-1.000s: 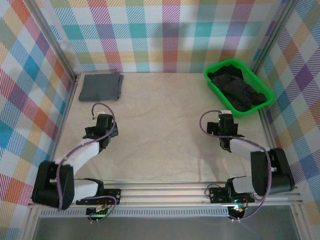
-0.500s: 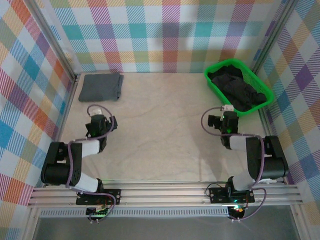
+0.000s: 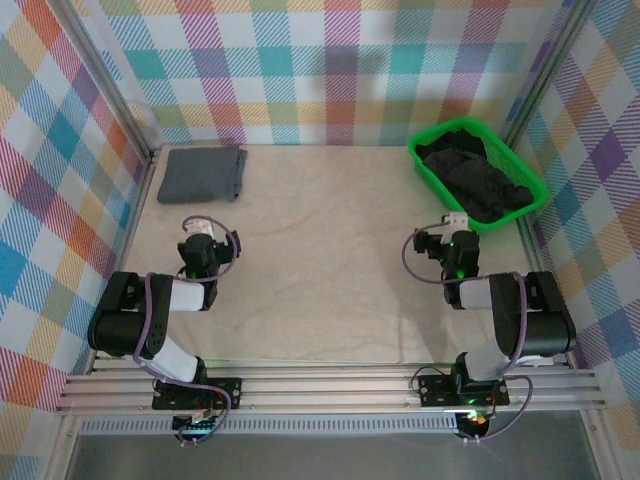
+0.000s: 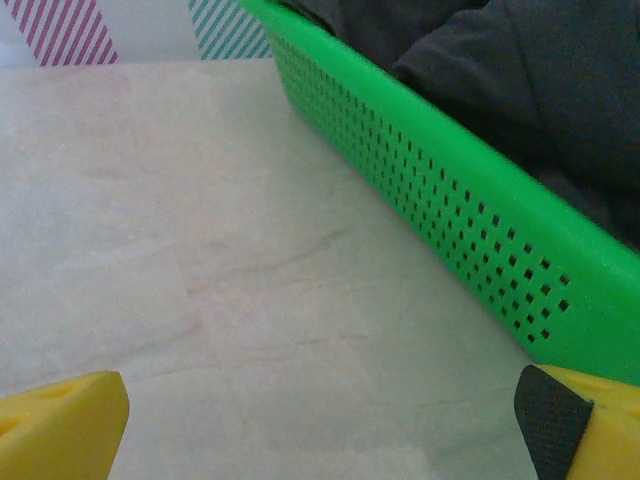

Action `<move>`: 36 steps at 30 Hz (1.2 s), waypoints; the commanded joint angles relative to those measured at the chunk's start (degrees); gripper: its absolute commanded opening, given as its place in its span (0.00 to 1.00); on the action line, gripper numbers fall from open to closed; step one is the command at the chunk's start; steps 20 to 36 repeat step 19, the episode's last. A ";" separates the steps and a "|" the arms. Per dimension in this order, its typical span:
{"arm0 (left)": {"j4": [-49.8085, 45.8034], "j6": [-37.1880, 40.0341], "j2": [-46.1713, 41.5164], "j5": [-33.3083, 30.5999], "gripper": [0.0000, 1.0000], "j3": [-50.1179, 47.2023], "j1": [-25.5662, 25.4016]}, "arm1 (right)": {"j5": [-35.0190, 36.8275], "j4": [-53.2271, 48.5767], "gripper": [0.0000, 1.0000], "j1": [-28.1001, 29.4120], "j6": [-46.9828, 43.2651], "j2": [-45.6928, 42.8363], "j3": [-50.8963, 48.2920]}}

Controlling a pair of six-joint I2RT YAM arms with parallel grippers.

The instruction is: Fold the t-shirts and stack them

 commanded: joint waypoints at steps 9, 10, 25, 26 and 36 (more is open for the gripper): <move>0.94 1.65 0.09 0.96 1.00 0.38 -0.32 | -1.75 -0.57 1.00 -1.03 0.97 0.23 0.61; 1.04 1.70 0.05 0.93 1.00 0.34 -0.34 | -1.75 -0.50 1.00 -1.04 1.01 0.26 0.61; 0.83 1.59 0.09 0.90 1.00 0.50 -0.37 | -2.04 -0.50 1.00 -1.15 1.03 0.18 0.56; 0.83 1.59 0.09 0.90 1.00 0.50 -0.37 | -2.04 -0.50 1.00 -1.15 1.03 0.18 0.56; 0.83 1.59 0.09 0.90 1.00 0.50 -0.37 | -2.04 -0.50 1.00 -1.15 1.03 0.18 0.56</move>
